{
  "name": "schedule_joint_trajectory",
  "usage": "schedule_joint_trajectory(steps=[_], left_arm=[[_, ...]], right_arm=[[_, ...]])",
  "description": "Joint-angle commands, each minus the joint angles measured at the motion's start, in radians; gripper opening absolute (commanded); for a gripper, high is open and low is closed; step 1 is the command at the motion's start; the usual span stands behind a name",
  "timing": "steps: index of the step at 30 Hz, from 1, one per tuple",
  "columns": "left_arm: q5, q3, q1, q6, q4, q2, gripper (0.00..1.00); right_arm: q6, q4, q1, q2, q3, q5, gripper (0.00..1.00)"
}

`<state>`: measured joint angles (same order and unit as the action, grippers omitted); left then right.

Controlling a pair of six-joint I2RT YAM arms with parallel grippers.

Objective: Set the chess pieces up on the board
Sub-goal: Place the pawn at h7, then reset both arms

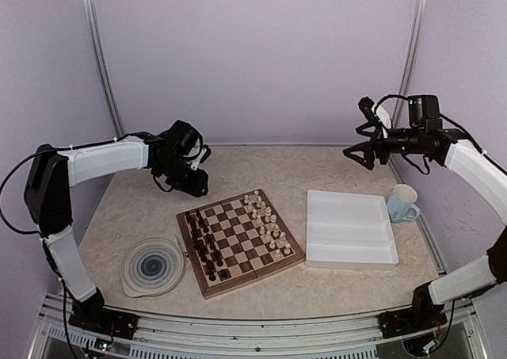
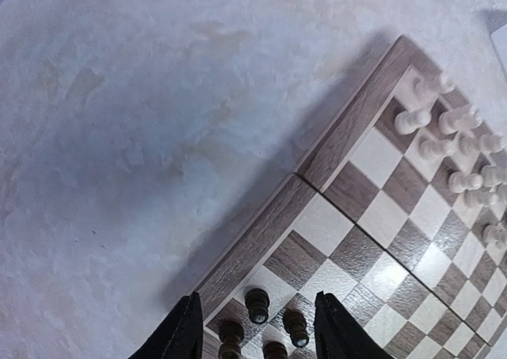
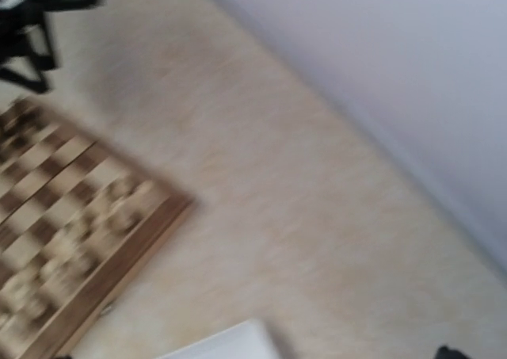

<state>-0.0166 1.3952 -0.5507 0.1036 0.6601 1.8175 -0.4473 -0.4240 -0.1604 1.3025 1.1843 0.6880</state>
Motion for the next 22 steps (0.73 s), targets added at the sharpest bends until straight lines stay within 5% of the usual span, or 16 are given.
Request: schedule_joint_trajectory(steps=[1, 7, 11, 12, 14, 22], left_arm=[[-0.043, 0.081, 0.006, -0.019, -0.02, -0.134, 0.49], [-0.118, 0.119, 0.037, -0.031, -0.082, -0.241, 0.51], [-0.119, 0.038, 0.093, 0.018, -0.244, -0.343, 0.56], [-0.099, 0.009, 0.107, 0.027, -0.289, -0.374, 0.59], [-0.027, -0.048, 0.129, 0.036, -0.365, -0.43, 0.96], [0.031, -0.188, 0.139, 0.041, -0.504, -0.519, 0.99]], right_arm=[[0.096, -0.011, 0.006, 0.032, 0.101, -0.145, 0.99], [0.266, 0.085, 0.007, 0.021, 0.178, -0.438, 0.99], [0.31, 0.112, 0.006, 0.003, 0.198, -0.501, 0.99], [0.323, 0.122, 0.006, -0.005, 0.19, -0.51, 0.99], [0.336, 0.139, 0.007, -0.021, 0.17, -0.514, 0.99], [0.313, 0.156, 0.007, -0.05, 0.122, -0.501, 0.99]])
